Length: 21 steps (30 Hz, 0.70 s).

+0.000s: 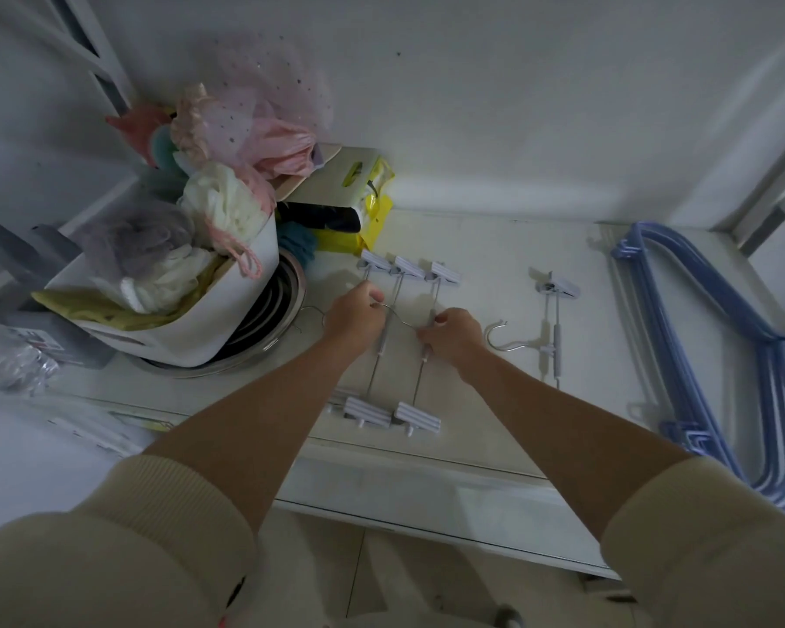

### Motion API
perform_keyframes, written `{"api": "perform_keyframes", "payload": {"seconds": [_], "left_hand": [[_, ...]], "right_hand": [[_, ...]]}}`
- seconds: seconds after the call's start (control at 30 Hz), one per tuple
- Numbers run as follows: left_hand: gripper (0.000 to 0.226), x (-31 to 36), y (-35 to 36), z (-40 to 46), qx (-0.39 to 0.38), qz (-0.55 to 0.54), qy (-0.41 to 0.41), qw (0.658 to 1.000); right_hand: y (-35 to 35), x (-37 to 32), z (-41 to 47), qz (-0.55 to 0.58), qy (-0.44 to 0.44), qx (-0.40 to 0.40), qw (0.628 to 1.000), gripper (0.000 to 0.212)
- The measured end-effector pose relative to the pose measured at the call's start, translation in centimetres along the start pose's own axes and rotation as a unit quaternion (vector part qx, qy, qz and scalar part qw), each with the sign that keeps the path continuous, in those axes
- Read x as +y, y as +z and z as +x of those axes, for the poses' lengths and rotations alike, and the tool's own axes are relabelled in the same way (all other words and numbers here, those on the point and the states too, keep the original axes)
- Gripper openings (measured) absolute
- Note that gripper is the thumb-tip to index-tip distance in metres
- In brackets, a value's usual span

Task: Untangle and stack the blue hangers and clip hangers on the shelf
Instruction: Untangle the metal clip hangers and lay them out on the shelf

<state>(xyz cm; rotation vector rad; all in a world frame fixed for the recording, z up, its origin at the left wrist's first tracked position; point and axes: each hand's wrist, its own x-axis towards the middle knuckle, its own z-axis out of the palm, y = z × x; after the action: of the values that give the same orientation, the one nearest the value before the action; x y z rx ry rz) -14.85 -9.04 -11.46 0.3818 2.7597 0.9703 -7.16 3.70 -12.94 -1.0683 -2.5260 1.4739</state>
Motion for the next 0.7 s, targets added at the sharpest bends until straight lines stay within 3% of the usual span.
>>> {"api": "perform_keyframes", "payload": {"seconds": [0.13, 0.27, 0.4, 0.53, 0.7], "left_hand": [[0.023, 0.0, 0.1, 0.0, 0.006, 0.006, -0.009, 1.000], [0.025, 0.3, 0.2, -0.1, 0.017, 0.013, -0.014, 1.000], [0.023, 0.4, 0.3, -0.2, 0.023, 0.030, -0.021, 0.999], [0.032, 1.3, 0.5, -0.6, 0.028, 0.067, -0.018, 0.997], [0.032, 2.8, 1.4, -1.6, 0.079, 0.132, 0.026, 0.988]], "right_hand": [[-0.8, 0.7, 0.3, 0.025, 0.010, -0.004, 1.000, 0.054], [-1.2, 1.2, 0.0, 0.022, -0.012, -0.012, 1.000, 0.041], [-3.4, 1.5, -0.5, -0.006, -0.070, 0.066, 0.995, 0.034], [-7.2, 3.3, -0.2, -0.147, -0.069, 0.157, 0.974, 0.039], [-8.5, 5.9, -0.9, -0.278, -0.002, 0.130, 0.952, 0.039]]}}
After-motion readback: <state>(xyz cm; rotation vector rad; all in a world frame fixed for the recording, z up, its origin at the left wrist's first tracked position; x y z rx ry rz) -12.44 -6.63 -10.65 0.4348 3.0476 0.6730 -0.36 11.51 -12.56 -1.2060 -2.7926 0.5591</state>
